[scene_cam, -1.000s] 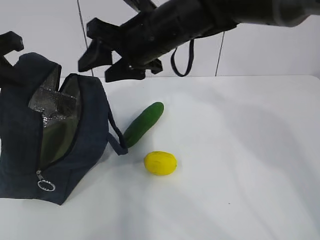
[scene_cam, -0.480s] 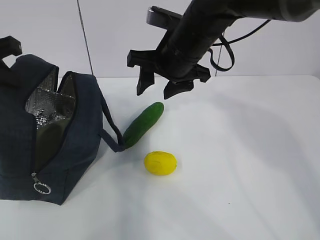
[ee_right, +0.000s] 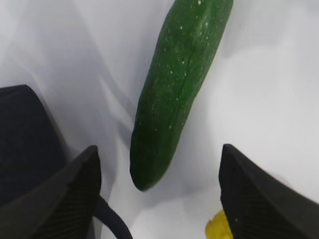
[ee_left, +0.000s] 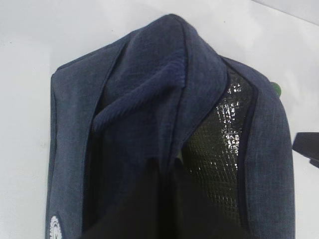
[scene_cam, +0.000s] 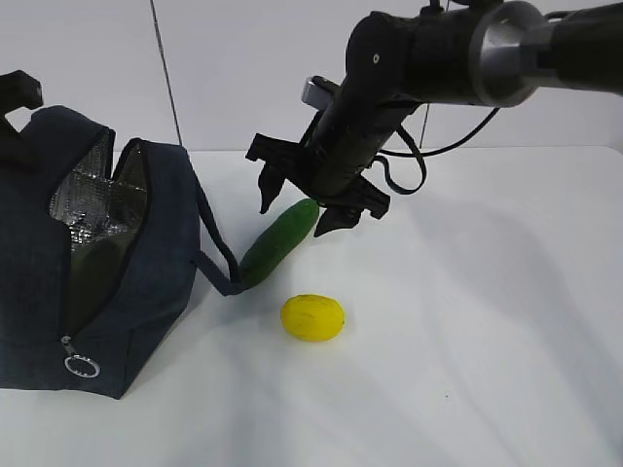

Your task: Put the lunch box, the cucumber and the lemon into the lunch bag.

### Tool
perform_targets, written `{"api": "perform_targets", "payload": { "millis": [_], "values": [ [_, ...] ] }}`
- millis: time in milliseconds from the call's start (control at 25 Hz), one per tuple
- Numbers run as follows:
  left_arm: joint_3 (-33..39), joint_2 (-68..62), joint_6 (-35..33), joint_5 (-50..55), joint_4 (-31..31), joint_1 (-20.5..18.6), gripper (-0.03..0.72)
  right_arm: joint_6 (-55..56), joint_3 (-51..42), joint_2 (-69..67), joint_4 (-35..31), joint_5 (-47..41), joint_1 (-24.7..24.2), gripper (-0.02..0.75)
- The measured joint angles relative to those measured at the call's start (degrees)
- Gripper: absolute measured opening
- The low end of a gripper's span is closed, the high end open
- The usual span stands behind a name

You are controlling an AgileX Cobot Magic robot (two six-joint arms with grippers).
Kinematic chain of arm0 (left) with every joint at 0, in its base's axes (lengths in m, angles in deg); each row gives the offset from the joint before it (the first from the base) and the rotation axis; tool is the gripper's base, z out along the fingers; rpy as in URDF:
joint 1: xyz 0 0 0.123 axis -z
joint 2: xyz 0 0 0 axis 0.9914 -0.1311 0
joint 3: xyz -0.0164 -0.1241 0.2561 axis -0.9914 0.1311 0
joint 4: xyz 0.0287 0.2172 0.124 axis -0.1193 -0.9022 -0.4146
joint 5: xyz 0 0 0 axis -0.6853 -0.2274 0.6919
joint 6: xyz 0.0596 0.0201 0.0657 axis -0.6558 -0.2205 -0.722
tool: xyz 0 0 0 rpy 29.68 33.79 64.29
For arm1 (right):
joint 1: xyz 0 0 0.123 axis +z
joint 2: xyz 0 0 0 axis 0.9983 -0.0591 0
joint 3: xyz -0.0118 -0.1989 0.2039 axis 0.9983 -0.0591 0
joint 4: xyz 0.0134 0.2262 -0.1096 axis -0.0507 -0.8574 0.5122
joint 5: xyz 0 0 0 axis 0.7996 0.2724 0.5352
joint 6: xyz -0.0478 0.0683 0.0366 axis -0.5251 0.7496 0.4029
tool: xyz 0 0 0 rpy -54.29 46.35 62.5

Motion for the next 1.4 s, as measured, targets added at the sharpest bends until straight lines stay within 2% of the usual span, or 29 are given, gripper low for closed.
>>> {"api": "perform_targets", "payload": {
  "millis": [680, 1400],
  "values": [
    [0.0, 0.0, 0.0, 0.0, -0.6, 0.0, -0.007, 5.1, 1.5, -7.4, 0.0, 9.3, 0.0, 0.56],
    [0.0, 0.0, 0.0, 0.1, -1.0, 0.0, -0.007, 6.9, 2.9, -11.1, 0.6, 14.4, 0.0, 0.538]
  ]
}}
